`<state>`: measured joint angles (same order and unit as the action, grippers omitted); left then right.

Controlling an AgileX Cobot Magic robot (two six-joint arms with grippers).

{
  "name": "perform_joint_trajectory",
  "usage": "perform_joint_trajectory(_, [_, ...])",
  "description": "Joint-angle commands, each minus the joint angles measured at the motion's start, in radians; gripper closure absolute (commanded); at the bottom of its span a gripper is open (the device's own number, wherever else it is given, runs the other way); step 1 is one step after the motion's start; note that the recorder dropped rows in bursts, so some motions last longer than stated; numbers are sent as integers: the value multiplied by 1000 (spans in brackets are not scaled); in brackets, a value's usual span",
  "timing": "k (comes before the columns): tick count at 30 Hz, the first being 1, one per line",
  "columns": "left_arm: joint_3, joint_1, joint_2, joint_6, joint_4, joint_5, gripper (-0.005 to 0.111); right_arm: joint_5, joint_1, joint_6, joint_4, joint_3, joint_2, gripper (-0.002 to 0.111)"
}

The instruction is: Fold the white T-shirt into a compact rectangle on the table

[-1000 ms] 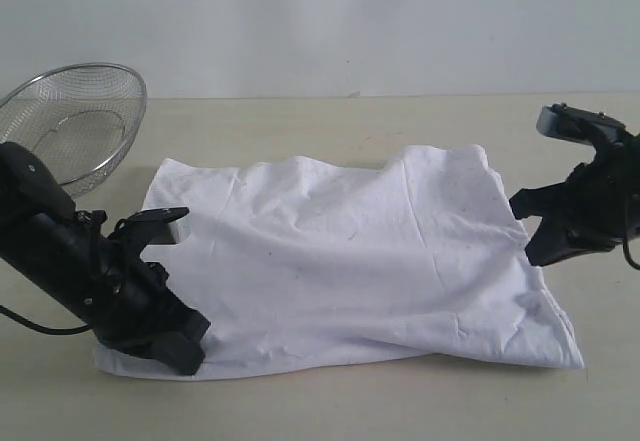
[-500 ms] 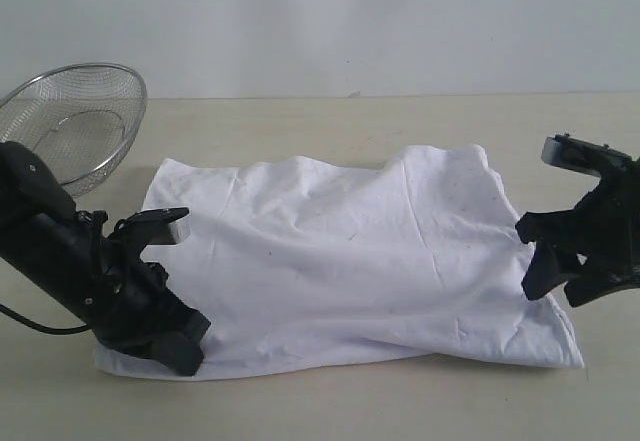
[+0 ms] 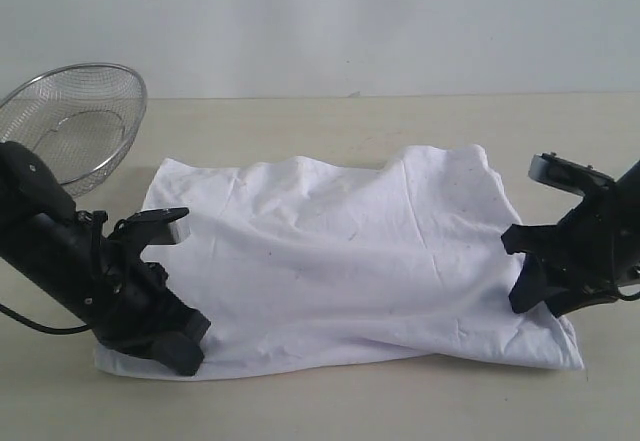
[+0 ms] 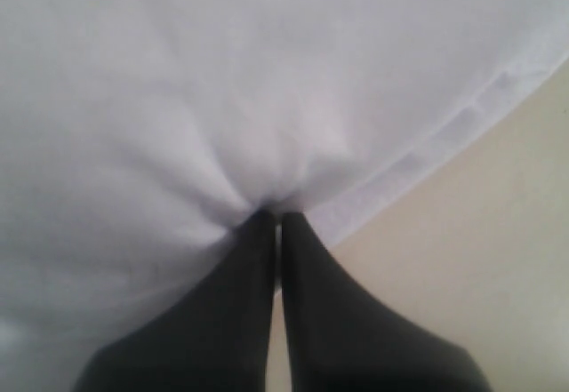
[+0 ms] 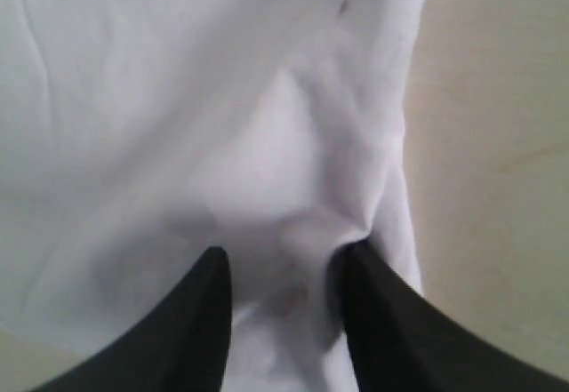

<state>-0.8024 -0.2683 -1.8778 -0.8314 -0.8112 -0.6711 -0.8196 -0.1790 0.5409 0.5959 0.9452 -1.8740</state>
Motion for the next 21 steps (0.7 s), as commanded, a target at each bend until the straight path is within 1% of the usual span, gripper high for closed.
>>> perform_joint_trajectory(1, [11, -3, -16, 5, 68, 19, 102, 18, 2, 11, 5, -3, -22, 72])
perform_joint_trajectory(7, [11, -3, -16, 5, 68, 17, 102, -14, 2, 21, 24, -3, -37, 72])
perform_joint_trajectory(10, [11, -3, -16, 5, 68, 17, 102, -42, 2, 111, 81, -3, -54, 72])
perform_joint_trajectory(12, [11, -3, -16, 5, 68, 17, 102, -43, 2, 143, 96, -3, -66, 81])
perform_joint_trajectory(13, [11, -3, -16, 5, 68, 17, 102, -43, 2, 146, 94, -3, -70, 89])
perform_joint_trajectory(14, [11, -3, -16, 5, 68, 17, 102, -43, 2, 160, 91, -3, -70, 103])
perform_joint_trajectory(15, [11, -3, -16, 5, 68, 17, 102, -41, 2, 166, 89, -3, -70, 108])
perform_joint_trajectory(21, [11, -3, -16, 5, 68, 17, 102, 8, 2, 172, 78, -3, -19, 109])
